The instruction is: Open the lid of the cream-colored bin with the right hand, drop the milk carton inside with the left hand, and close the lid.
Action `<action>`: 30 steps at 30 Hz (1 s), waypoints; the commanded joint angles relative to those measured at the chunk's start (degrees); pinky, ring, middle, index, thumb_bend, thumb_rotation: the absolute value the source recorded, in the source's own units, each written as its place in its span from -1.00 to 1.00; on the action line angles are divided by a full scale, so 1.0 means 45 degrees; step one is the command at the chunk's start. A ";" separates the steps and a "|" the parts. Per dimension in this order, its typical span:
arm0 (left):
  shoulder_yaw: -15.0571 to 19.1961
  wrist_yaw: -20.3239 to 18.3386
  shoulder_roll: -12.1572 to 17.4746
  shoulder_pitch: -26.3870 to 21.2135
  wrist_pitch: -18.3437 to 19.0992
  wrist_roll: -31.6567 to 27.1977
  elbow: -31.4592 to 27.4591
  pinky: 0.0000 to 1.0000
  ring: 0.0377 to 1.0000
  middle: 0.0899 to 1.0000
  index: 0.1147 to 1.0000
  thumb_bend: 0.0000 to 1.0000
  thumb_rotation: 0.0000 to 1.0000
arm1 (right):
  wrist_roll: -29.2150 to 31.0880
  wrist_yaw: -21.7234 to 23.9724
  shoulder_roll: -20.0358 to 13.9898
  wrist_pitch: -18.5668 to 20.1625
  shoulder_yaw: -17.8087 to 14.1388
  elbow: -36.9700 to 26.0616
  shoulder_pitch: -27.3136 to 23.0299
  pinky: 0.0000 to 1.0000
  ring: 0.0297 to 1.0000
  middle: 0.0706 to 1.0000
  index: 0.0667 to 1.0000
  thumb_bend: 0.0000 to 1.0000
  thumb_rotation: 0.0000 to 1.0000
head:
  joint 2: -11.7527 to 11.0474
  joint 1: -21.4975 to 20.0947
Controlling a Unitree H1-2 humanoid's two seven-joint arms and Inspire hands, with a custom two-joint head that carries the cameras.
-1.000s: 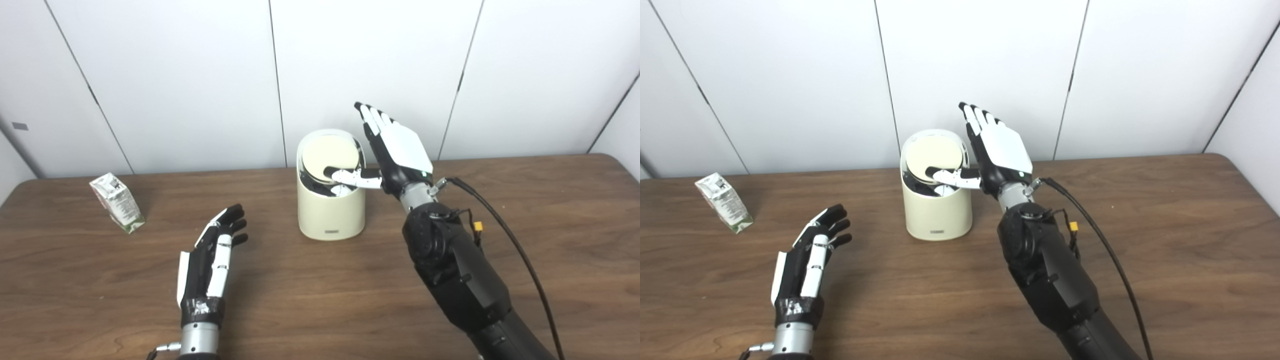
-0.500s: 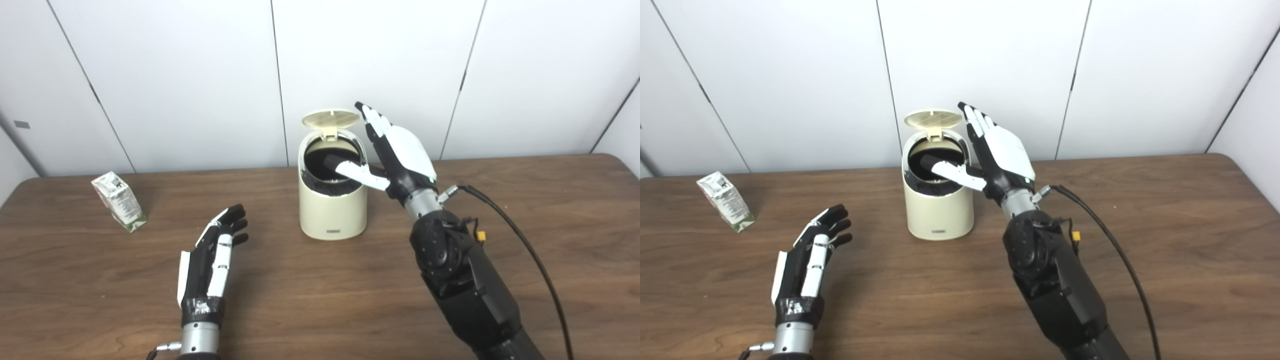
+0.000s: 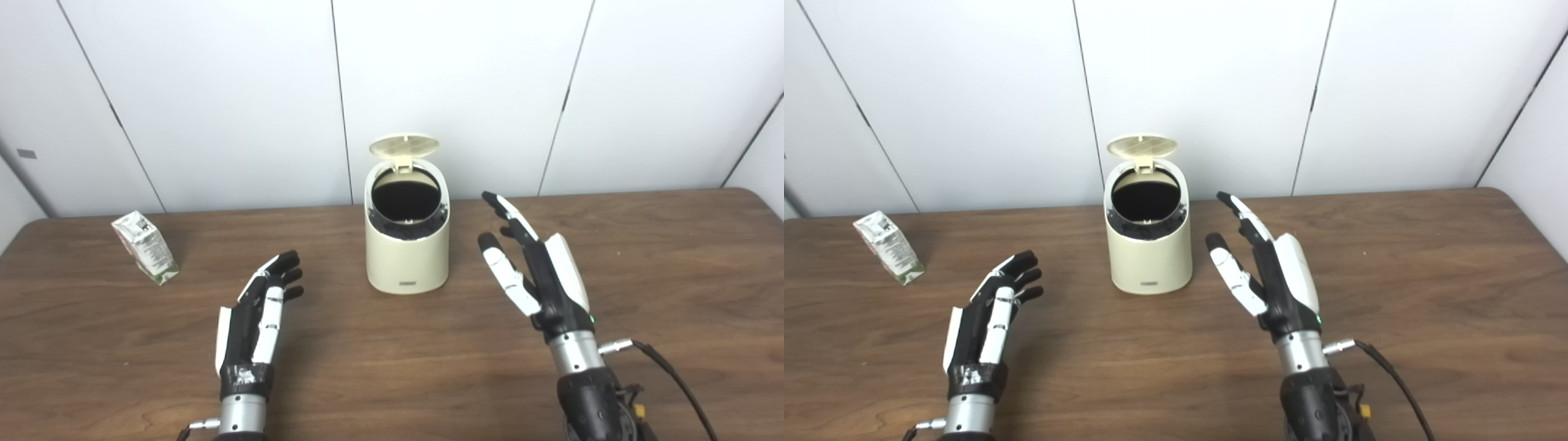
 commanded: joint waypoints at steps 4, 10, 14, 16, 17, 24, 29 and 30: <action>0.0043 -0.0099 0.0068 -0.0172 -0.0449 -0.0195 -0.0272 0.50 0.60 0.62 0.59 -0.64 0.47 | 0.1375 -0.0476 0.0308 -0.1712 -0.0648 0.0307 0.0322 0.60 0.74 0.75 0.70 -0.60 0.76 | -0.0086 -0.0012; 0.0016 -0.0192 0.0159 -0.0100 -0.0542 -0.0232 -0.0210 0.50 0.60 0.61 0.58 -0.66 0.46 | 0.1208 -0.0831 0.0406 -0.2357 -0.0859 0.1117 0.0599 0.58 0.72 0.73 0.68 -0.55 0.69 | -0.0132 -0.0043; 0.0004 -0.0202 0.0149 -0.0103 -0.0577 -0.0310 -0.0096 0.51 0.60 0.62 0.58 -0.65 0.45 | 0.0911 -0.0937 0.0344 -0.2458 -0.0905 0.1500 0.0557 0.60 0.73 0.72 0.67 -0.53 0.74 | -0.0250 -0.0011; -0.0005 -0.0218 0.0151 -0.0086 -0.0575 -0.0337 -0.0077 0.51 0.60 0.62 0.58 -0.64 0.45 | 0.0740 -0.0928 0.0241 -0.2505 -0.0923 0.1708 0.0557 0.59 0.72 0.71 0.68 -0.55 0.85 | -0.0280 0.0098; -0.0005 -0.0239 0.0163 -0.0073 -0.0563 -0.0366 -0.0076 0.51 0.60 0.62 0.58 -0.64 0.45 | 0.0643 -0.0950 0.0206 -0.2539 -0.0931 0.1820 0.0563 0.58 0.72 0.71 0.68 -0.56 0.86 | -0.0330 0.0213; -0.0039 -0.0182 0.0556 -0.0381 -0.0461 0.0517 0.0022 0.47 0.59 0.58 0.56 -0.51 -0.13 | 0.0712 -0.0792 0.0168 -0.2448 -0.0849 0.2307 0.0558 0.56 0.71 0.69 0.68 -0.63 0.85 | -0.1158 0.0624; 0.0247 0.0537 0.0772 -0.0725 -0.0158 0.1904 -0.0644 0.38 0.55 0.48 0.47 -0.15 -0.54 | 0.0723 -0.0819 0.0107 -0.2460 -0.0865 0.2510 0.0543 0.53 0.70 0.70 0.68 -0.70 0.78 | -0.1403 0.0743; 0.0319 0.0645 0.0893 -0.0804 -0.0243 0.2196 -0.0805 0.37 0.54 0.47 0.47 -0.10 -0.53 | 0.0676 -0.0815 0.0092 -0.2394 -0.0866 0.2492 0.0559 0.53 0.70 0.71 0.68 -0.72 0.76 | -0.1429 0.0794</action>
